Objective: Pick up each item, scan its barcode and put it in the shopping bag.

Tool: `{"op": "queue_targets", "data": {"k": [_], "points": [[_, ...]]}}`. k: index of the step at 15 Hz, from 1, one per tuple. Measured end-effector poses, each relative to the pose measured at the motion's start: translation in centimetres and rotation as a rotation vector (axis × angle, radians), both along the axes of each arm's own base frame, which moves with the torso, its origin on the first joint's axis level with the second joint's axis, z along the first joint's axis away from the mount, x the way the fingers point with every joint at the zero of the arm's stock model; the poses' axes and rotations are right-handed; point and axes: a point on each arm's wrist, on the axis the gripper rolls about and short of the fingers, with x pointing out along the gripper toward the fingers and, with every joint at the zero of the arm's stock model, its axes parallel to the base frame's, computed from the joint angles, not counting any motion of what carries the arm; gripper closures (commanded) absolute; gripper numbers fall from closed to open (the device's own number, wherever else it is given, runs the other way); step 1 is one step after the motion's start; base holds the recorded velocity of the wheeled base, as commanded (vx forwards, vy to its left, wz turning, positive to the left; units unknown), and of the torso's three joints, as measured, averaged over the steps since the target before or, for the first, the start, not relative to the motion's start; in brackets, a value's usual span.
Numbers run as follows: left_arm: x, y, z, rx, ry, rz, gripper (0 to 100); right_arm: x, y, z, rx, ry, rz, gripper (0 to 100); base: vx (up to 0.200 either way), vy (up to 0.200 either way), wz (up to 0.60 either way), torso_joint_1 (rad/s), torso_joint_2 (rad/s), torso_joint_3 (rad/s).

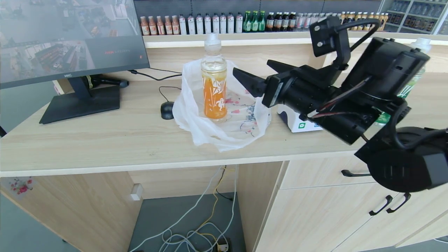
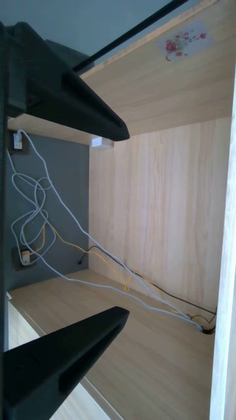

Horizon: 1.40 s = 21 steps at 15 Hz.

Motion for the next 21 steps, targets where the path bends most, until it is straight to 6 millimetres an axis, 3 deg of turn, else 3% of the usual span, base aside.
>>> {"op": "queue_targets", "data": {"k": [8, 12, 18, 21], "points": [[0.0, 0.0, 0.0, 0.002, 0.001, 0.0, 0, -5.4, -4.9, -5.5, 0.08, -0.018, -0.004, 0, 0.0, 0.0, 0.0, 0.0, 0.0, 0.0], [0.0, 0.0, 0.0, 0.0, 0.0, 0.0, 0, -7.9, -6.8, -8.7, 0.03, 0.054, -0.015, 0, 0.0, 0.0, 0.0, 0.0, 0.0, 0.0], [0.0, 0.0, 0.0, -0.004, 0.0, 0.0, 0, -9.1, -7.6, -8.7, -0.059, -0.025, 0.008, 0, 0.0, 0.0, 0.0, 0.0, 0.0, 0.0], [0.0, 0.0, 0.0, -0.008, 0.0, 0.001, 0, -9.5, -8.1, -9.4, -0.073, -0.012, -0.004, 0, 0.0, -0.2, 0.0, -0.004, 0.0, 0.001]]}}
